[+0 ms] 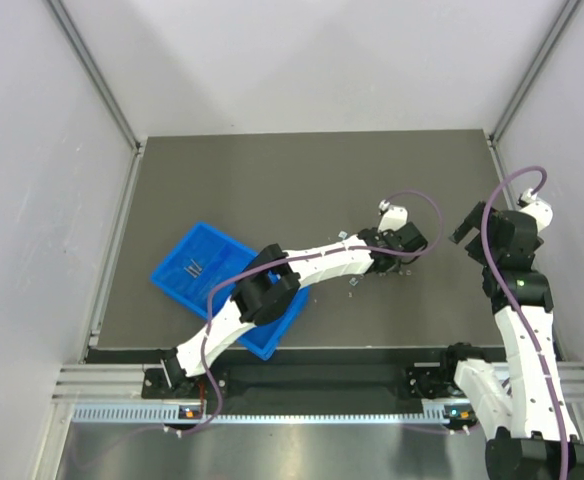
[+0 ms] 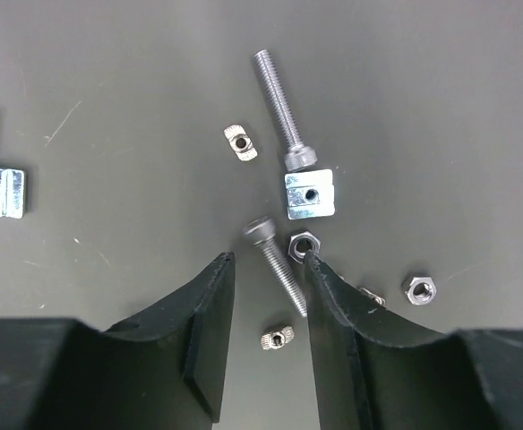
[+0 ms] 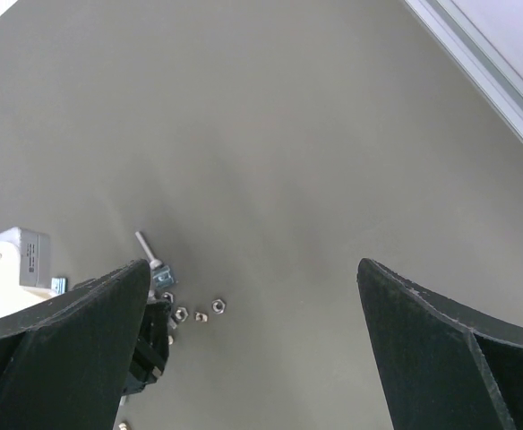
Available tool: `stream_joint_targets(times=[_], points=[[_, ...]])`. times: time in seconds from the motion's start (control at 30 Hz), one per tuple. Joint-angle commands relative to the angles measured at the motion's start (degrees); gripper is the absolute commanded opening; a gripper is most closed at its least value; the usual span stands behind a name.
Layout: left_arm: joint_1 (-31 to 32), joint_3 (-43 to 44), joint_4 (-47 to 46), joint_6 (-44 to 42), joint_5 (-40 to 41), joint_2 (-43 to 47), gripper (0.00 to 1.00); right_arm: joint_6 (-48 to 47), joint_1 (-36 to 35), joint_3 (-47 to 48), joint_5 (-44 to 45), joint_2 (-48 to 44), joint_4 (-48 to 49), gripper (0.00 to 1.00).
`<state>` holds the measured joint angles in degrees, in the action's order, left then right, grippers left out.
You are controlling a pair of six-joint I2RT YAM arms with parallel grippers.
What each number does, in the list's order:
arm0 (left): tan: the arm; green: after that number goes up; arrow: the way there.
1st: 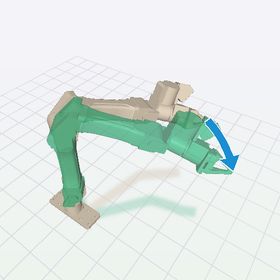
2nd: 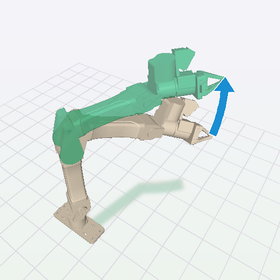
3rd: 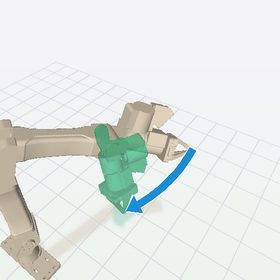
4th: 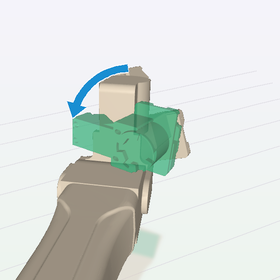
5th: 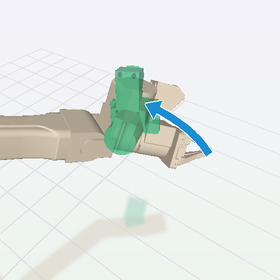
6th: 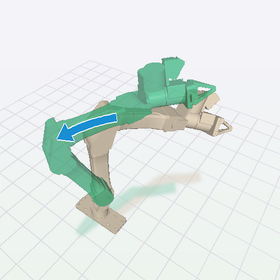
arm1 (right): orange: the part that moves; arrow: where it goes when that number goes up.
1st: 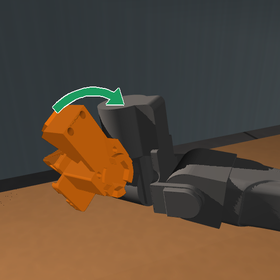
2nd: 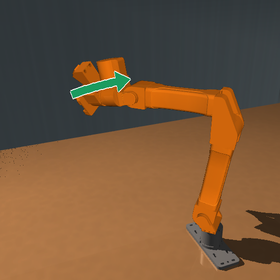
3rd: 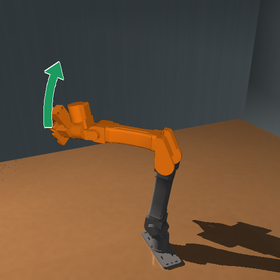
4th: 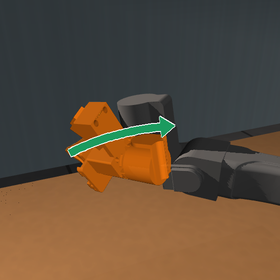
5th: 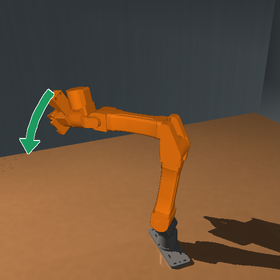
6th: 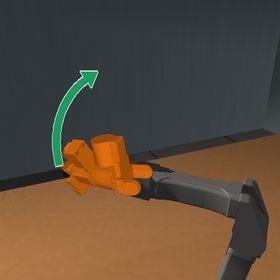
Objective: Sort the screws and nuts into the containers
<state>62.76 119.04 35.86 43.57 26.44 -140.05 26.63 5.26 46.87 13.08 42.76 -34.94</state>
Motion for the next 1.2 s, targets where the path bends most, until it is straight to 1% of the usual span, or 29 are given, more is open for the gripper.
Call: stream_joint_targets(times=[0.0,0.03,0.1,0.13,0.33,0.47,0.57,0.6,0.7,0.73,0.8,0.83,0.87,0.93,1.0,1.03,1.07,1.1,1.17], points=[[0.3,2.1,1.1,-0.5,3.0,-0.3,0.42,-0.4,-0.3,0.2,1.2,-0.8,1.5,1.0],[0.3,2.0,1.3,-0.5,3.5,-0.4,0.38,-0.4,-0.3,0.0,1.2,-0.9,1.5,1.0],[0.3,2.0,1.7,-0.9,4.1,-0.9,0.35,-0.5,-0.3,-0.2,1.2,-0.8,1.5,1.0],[0.3,2.0,1.7,-1.0,4.4,-1.2,0.3,-0.4,-0.3,-0.2,1.2,-0.9,1.5,0.99],[0.3,1.2,3.6,-1.5,4.5,-1.6,0.29,-0.7,-0.3,-0.3,1.5,-0.7,1.4,1.0],[0.3,-2.4,2.1,-1.3,5.0,0.4,0.29,-0.4,-0.3,-0.4,1.6,-0.6,1.5,1.0],[0.3,-7.2,-3.5,-3.0,3.3,3.5,0.32,-0.4,-0.3,-0.6,1.5,-0.3,1.7,1.0],[0.3,-7.9,-4.5,-3.7,1.7,4.6,0.37,-0.4,-0.3,-0.6,1.3,-0.3,1.7,1.0],[0.2,-9.4,-6.2,-4.5,-0.3,5.7,0.45,-0.4,-0.3,-0.6,1.3,-0.2,1.7,1.0],[0.2,-9.6,-6.3,-4.7,-0.4,5.9,0.45,-0.5,-0.3,-0.6,1.3,-0.1,1.7,0.99],[0.2,-9.4,-5.3,-4.9,0.2,5.7,0.41,-0.4,-0.4,-0.6,1.3,-0.2,1.6,1.0],[0.2,-8.8,-4.7,-4.9,1.4,5.4,0.32,-0.5,-0.3,-0.6,1.4,-0.2,1.6,1.0],[0.2,-8.7,-4.2,-5.0,1.9,5.2,0.29,-0.6,-0.3,-0.6,1.6,-0.2,1.7,1.0],[0.2,-8.1,-2.3,-5.3,2.7,4.3,0.28,-0.6,-0.3,-0.6,1.6,0.0,1.7,1.0],[0.2,-8.1,-1.1,-4.9,3.0,3.5,0.21,-0.6,-0.3,-0.6,1.7,-0.2,1.7,1.0],[0.2,-8.3,-0.8,-4.8,2.9,3.3,0.17,-0.6,-0.3,-0.7,1.7,-0.2,1.7,1.0],[0.2,-8.3,-0.5,-4.7,2.9,3.0,0.05,-0.6,-0.3,-0.7,1.8,-0.2,1.6,1.0],[0.1,-8.2,-0.3,-4.5,2.8,2.7,0.0,-0.7,-0.3,-0.7,1.9,-0.2,1.6,1.0],[0.1,-8.2,0.1,-4.5,2.9,2.7,0.0,-0.7,-0.3,-0.7,1.8,-0.1,1.7,1.0]])
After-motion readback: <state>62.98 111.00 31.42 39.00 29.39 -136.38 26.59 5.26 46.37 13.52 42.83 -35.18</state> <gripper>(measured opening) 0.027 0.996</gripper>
